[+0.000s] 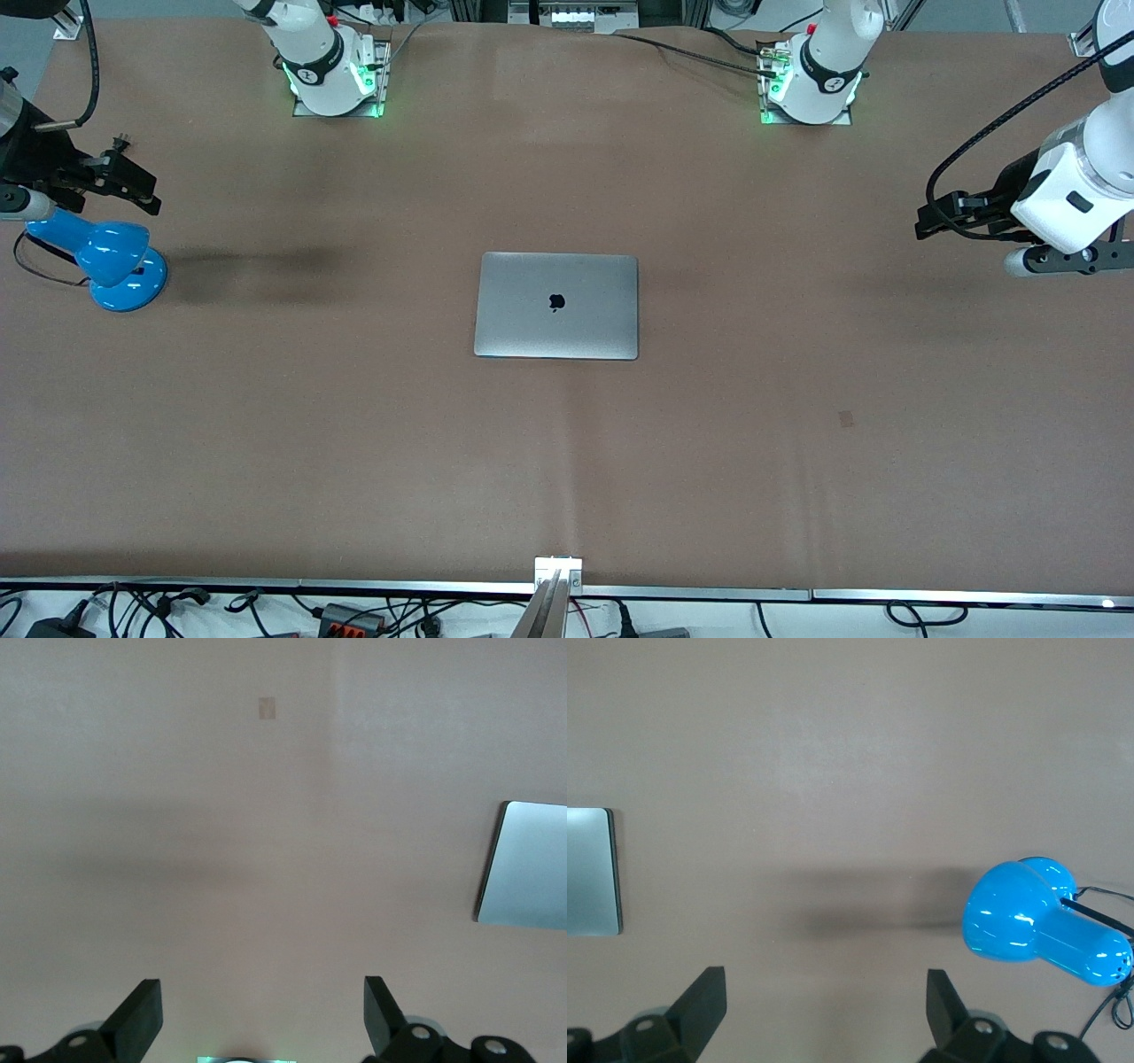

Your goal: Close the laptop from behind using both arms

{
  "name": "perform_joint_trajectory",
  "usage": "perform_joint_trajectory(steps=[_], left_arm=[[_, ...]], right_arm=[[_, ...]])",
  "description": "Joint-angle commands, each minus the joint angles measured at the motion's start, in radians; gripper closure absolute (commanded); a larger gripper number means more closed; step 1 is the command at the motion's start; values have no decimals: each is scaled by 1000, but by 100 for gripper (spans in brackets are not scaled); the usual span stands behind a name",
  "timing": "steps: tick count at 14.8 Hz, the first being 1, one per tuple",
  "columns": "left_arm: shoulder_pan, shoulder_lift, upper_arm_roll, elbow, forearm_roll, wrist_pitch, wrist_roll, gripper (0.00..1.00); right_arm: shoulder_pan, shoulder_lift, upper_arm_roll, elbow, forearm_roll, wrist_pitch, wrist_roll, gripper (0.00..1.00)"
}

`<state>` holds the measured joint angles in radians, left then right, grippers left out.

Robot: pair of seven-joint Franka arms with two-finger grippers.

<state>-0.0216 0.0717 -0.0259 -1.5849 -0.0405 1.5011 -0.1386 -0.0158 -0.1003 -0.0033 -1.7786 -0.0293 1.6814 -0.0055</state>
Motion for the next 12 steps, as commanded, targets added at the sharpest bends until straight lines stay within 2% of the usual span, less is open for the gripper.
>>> perform_joint_trajectory(steps=[1, 4, 12], left_arm=[[-6, -20, 4, -14, 22, 5, -7, 0], [-6, -20, 4, -14, 22, 5, -7, 0], [-8, -18, 4, -14, 22, 2, -6, 0]], right_arm=[[-23, -22, 14, -18, 5, 9, -16, 0], [-23, -24, -6, -19, 17, 3, -19, 0], [-18, -32, -1, -18, 5, -3, -27, 0]])
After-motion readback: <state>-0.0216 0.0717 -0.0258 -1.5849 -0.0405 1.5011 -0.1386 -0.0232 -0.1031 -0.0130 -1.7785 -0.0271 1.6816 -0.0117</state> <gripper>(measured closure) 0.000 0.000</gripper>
